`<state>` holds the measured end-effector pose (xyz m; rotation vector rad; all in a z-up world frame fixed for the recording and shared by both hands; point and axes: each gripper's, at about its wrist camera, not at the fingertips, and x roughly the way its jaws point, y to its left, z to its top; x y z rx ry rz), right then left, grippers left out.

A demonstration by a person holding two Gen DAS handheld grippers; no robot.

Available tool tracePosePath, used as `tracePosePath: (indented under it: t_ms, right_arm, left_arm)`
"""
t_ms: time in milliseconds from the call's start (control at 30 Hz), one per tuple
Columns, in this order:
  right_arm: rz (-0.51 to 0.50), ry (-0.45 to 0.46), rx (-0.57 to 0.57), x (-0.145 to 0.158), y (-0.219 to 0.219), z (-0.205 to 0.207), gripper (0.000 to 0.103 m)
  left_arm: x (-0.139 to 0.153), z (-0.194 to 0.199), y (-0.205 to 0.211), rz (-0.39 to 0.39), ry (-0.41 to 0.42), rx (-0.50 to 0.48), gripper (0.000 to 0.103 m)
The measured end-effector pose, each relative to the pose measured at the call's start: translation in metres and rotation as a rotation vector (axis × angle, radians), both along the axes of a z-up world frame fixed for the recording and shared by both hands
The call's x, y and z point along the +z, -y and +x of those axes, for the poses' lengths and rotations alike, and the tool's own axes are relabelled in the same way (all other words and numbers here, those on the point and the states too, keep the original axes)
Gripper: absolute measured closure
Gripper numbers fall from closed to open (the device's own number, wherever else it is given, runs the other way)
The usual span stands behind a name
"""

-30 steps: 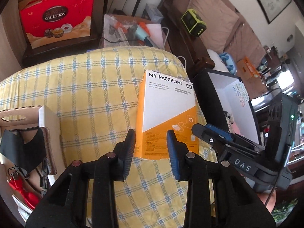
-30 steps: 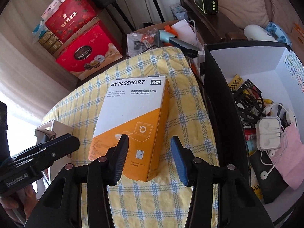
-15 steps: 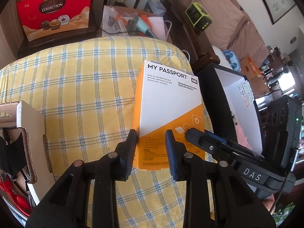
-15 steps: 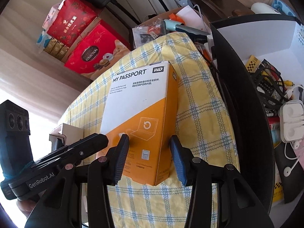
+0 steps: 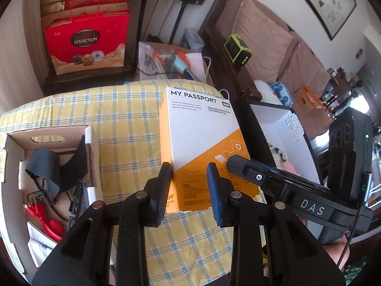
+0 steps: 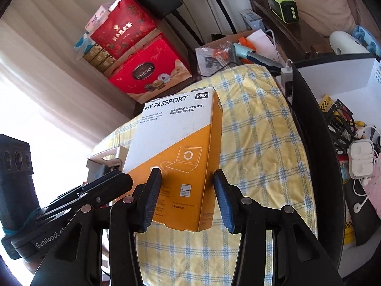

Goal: Organize objects
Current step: 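Lift the orange box with both tools and lower it into the cardboard box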

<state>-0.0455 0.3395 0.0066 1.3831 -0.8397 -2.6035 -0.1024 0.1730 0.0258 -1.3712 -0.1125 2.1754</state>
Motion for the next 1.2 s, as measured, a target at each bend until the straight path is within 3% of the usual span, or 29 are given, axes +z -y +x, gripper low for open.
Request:
tracePosePath:
  t_ms: [200, 400, 700, 1033, 1200]
  right_arm:
    - [0.015, -0.051, 0.085, 0.026, 0.05, -0.002, 0.057]
    - [0.024, -0.055, 0.176, 0.03, 0.113, -0.015, 0.057]
    - [0.046, -0.019, 0.279, 0.006, 0.192, -0.035, 0.057]
    - [0.08, 0.062, 0.305, -0.035, 0.217, -0.053, 0.057]
    - [0.104, 0.073, 0.311, -0.041, 0.221, -0.054, 0.057]
  left_arm:
    - [0.026, 0.014, 0.059, 0.019, -0.04, 0.058, 0.076]
    - [0.03, 0.019, 0.119, 0.004, -0.048, 0.135, 0.076]
    - [0.004, 0.016, 0.189, 0.005, -0.01, 0.225, 0.076]
    - [-0.043, -0.001, 0.214, 0.003, 0.057, 0.248, 0.076]
    - [-0.051, -0.005, 0.215, -0.003, 0.072, 0.236, 0.076]
